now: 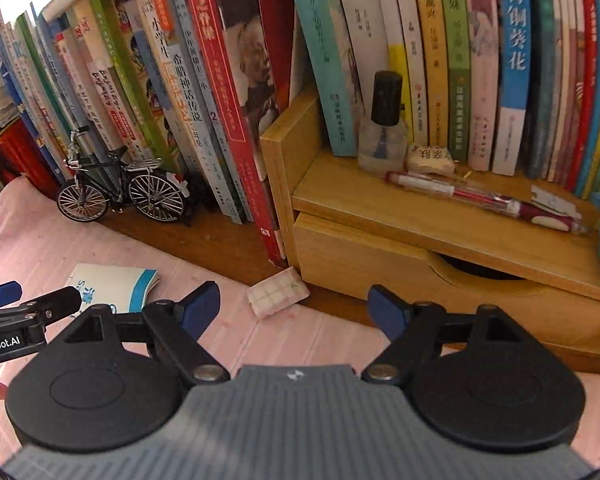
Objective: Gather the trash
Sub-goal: 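Grasp the checkered tissue packet with the right tool while the left tool lowers around the Sanita tube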
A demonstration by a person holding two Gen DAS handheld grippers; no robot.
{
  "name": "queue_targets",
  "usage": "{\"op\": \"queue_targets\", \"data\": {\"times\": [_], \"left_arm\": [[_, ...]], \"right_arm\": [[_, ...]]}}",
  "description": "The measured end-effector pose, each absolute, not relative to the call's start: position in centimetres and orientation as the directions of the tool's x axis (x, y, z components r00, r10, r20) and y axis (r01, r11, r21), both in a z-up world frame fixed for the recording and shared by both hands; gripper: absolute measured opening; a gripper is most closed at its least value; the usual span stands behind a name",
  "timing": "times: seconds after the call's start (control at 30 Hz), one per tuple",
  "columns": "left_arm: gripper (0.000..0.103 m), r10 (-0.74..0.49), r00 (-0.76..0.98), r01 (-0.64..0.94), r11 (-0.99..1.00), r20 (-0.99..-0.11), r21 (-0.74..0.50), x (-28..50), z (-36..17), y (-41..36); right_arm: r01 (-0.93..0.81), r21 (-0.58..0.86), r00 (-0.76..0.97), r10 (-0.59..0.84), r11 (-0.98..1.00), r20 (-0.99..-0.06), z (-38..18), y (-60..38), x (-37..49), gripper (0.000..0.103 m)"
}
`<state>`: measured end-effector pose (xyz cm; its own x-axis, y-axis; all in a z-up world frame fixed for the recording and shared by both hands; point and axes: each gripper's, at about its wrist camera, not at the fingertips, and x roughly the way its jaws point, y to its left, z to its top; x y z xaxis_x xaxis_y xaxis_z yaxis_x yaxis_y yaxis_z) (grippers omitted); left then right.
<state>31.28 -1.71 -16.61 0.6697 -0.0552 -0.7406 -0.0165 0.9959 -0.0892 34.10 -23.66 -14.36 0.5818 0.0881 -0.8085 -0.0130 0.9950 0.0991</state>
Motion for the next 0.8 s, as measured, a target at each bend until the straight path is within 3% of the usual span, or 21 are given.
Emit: {"op": "queue_targets", "data": {"times": [0.33,0.4,0.47,0.53,0.57,0.7,0.8], "left_arm": [[0.097,-0.178,0.619,-0.046,0.964,-0.765,-0.262,33.0,-19.4,-0.7],[0.099,-0.171,0.625,-0.046,0.966,-0.761,-0.255,33.0,-19.7,-1.0],[0.1,-0.168,0.625,-0.04,0.968,-0.762,-0.246,33.1,-19.8,-1.3],[0.099,-0.167,0.626,-0.04,0.968,-0.762,-0.246,33.3,-19.9,-1.4],[0.097,-0.162,0.626,-0.047,0.969,-0.763,-0.244,33.3,-20.0,-1.5],[0.095,-0.125,0.621,-0.066,0.975,-0.774,-0.211,33.3,-19.8,-1.8],[0.103,-0.118,0.602,-0.052,0.981,-0.79,-0.186,33.5,-19.6,-2.9]], "right_arm": [[-0.022,0.092,0.569,0.088,0.995,-0.818,-18.3,-22.0,35.9,0.088],[-0.025,0.083,0.569,0.082,0.996,-0.818,-18.8,-21.7,36.0,0.08],[-0.014,0.074,0.568,0.069,0.997,-0.82,-19.4,-21.5,36.0,0.064],[-0.004,0.072,0.581,0.061,0.997,-0.812,-19.5,-21.6,35.9,0.058],[-0.003,0.081,0.583,0.067,0.997,-0.81,-19.6,-21.6,35.8,0.05],[-0.003,0.081,0.588,0.068,0.997,-0.806,-19.8,-21.5,35.6,0.049],[0.001,0.079,0.597,0.063,0.997,-0.8,-19.7,-22.2,34.6,0.049]]}}
